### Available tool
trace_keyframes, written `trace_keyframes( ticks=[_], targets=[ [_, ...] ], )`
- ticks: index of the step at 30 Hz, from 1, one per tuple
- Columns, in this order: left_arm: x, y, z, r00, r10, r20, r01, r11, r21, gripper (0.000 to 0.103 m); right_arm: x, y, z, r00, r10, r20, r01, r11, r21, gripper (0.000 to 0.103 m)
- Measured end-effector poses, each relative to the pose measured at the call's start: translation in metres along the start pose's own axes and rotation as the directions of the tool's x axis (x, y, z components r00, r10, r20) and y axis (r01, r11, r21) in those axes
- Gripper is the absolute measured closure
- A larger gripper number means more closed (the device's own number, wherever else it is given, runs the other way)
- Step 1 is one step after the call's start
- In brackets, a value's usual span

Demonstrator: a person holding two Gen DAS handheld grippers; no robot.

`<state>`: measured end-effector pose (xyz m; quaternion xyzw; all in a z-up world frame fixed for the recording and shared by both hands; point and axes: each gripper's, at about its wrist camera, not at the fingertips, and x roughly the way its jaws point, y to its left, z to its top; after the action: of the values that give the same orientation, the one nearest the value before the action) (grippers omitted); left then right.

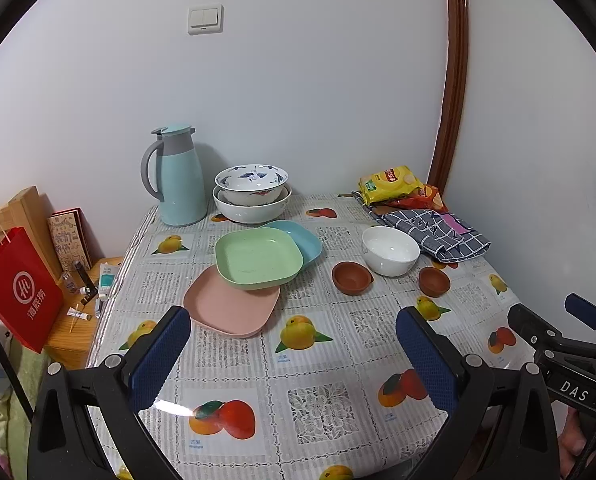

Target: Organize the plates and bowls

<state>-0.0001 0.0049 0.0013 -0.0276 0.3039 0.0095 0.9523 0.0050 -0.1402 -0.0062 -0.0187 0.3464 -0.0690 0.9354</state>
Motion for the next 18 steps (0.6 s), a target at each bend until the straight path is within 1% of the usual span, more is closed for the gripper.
trace_keyframes(
  ticks=[18],
  targets=[
    [-0.0015, 0.0024, -0.0006, 1.000, 0.005, 0.002, -0.004, 1.000, -0.003, 0.000, -0.0028, 0.0003, 0.0001, 1.000, 0.004, 0.005, -0.004, 1.000, -0.003, 0.000]
  ],
)
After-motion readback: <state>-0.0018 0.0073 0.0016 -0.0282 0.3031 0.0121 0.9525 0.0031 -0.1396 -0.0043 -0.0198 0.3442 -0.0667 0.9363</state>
